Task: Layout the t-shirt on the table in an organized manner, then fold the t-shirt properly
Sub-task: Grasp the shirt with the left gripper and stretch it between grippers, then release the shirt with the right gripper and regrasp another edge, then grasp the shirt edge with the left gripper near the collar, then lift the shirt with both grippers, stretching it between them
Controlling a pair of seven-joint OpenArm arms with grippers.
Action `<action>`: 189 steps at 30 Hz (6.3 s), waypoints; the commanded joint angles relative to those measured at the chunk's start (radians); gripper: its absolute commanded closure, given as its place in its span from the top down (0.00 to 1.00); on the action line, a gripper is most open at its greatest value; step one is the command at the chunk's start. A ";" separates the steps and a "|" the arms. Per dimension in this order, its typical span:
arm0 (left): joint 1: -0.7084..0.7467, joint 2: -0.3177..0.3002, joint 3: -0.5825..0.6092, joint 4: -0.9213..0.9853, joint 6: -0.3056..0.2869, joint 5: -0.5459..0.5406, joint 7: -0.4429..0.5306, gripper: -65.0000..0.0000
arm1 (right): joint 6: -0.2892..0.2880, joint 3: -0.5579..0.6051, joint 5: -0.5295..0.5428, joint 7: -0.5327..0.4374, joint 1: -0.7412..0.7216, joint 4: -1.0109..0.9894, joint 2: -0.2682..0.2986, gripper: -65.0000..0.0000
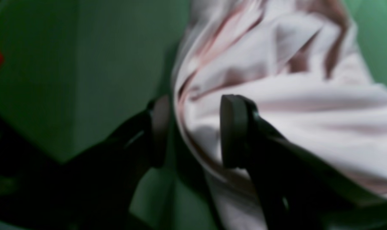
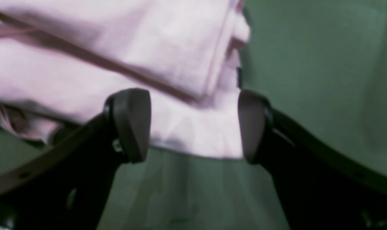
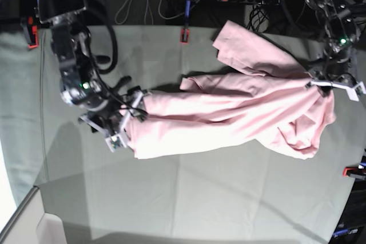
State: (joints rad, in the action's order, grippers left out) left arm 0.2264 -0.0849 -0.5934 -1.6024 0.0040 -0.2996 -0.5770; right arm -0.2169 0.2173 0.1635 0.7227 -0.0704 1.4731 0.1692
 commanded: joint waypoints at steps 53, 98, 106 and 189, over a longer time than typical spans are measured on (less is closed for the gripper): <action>0.120 0.014 -0.237 -0.157 -0.003 -0.171 -0.050 0.52 | -0.238 -0.019 0.008 -0.177 -0.368 -0.492 -0.041 0.71; 0.268 0.127 -0.138 -0.298 -0.002 -0.177 -0.050 0.76 | -0.003 -0.309 0.009 -0.417 -0.833 -0.883 0.039 0.49; 0.229 0.132 0.145 -0.286 0.009 -0.171 -0.050 0.88 | -0.005 -0.310 0.012 -0.414 -0.632 -0.737 0.111 0.67; 0.276 -0.141 -0.515 -0.217 0.126 -0.611 -0.051 0.00 | -0.189 -0.296 0.006 -0.289 0.094 -0.117 -0.055 0.67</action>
State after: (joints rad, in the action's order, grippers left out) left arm 0.4961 -0.2066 -1.1023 -1.7996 0.1234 -0.8875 -0.6487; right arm -0.4030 -0.0784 0.1570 0.4583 0.0479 1.3388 0.1104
